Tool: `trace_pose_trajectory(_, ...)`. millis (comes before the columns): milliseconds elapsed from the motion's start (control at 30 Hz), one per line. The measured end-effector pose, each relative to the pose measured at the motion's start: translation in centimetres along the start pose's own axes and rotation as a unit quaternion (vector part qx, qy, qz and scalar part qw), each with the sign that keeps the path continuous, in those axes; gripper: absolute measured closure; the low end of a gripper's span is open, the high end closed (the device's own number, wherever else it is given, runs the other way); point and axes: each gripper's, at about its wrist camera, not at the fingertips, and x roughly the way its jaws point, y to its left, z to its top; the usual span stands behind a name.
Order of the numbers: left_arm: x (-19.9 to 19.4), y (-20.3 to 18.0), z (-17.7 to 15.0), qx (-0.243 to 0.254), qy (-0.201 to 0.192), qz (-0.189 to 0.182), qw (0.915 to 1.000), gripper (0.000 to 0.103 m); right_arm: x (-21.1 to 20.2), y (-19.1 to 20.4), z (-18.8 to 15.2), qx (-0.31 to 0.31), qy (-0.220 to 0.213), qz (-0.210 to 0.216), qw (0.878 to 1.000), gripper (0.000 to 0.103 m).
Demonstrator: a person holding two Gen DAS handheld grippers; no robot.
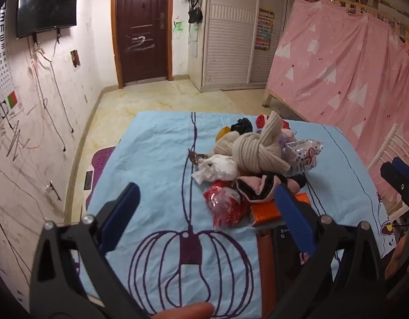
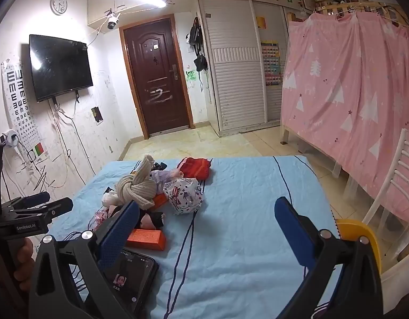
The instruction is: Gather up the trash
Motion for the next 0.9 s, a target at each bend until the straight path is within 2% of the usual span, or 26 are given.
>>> trace_pose_trajectory(900,0.01,0.06,0.02,-0.004,0.003,-0.002,1.0,0.006,-0.71,0.42,0.35,-0.001,-0.004,0.001,1.0,0.008)
